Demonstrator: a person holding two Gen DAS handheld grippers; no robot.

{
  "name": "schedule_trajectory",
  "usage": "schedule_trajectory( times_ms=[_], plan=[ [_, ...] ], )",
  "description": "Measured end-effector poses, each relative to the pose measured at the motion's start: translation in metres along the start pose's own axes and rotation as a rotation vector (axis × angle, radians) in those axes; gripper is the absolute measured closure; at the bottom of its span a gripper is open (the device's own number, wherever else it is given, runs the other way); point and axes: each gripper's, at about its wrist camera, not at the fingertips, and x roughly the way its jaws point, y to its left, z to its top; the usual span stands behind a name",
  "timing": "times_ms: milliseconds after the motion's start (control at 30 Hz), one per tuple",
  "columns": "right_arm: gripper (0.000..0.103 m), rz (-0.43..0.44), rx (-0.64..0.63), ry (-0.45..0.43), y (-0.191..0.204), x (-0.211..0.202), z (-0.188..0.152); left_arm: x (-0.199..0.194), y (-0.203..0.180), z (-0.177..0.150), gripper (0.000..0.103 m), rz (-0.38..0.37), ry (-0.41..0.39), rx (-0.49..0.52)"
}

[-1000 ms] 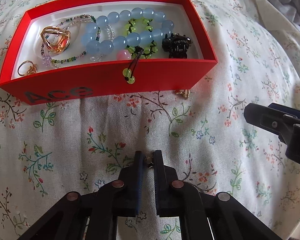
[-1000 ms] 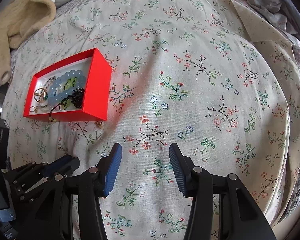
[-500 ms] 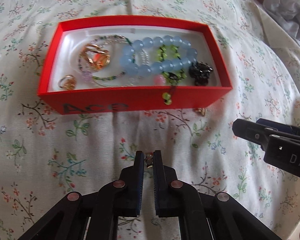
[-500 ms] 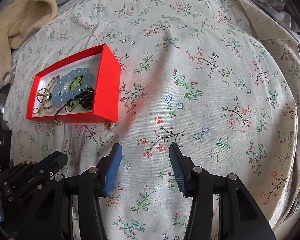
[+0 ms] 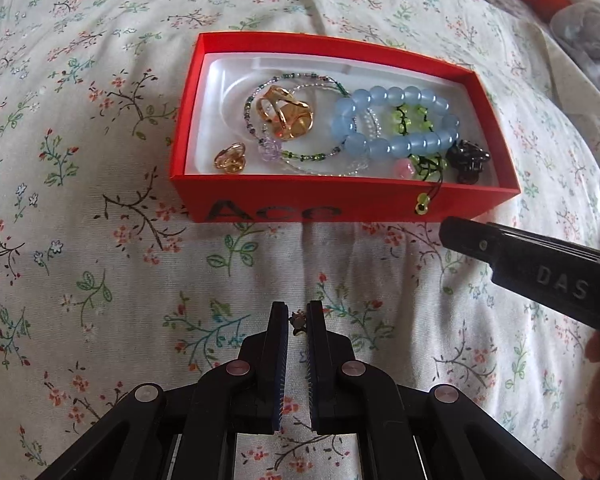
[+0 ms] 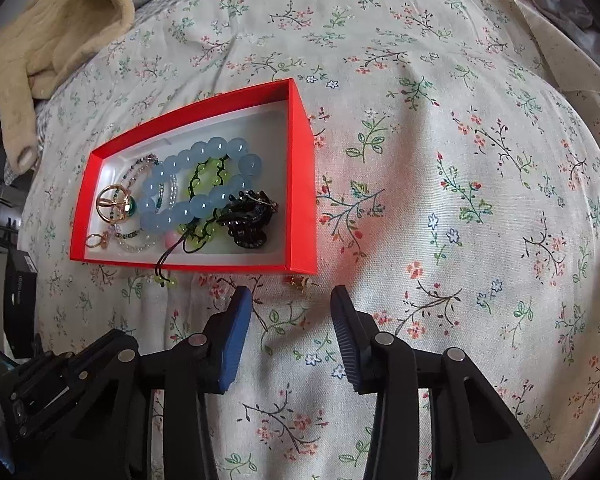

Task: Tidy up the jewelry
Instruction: 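Carry the earring over the red box and open the left gripper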

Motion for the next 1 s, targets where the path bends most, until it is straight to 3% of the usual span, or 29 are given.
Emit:
schedule_trajectory(
  times_ms=[367,533,1000],
  plan=[
    [0.080,0.008,0.021,0.017,0.001,0.018,0.002,-0.004,0.004,-0.001,0.100,-0.014,-0.002,-0.010],
    [0.092,0.006,0.041,0.010,-0.006,0.019,0.002,-0.003,0.005,-0.002,0.100,-0.010,0.001,-0.014],
    [0.094,0.055,0.061,-0.020,-0.025,-0.005,-0.001,-0.008,0.012,0.000,0.100,-0.014,-0.017,-0.048]
  ],
)
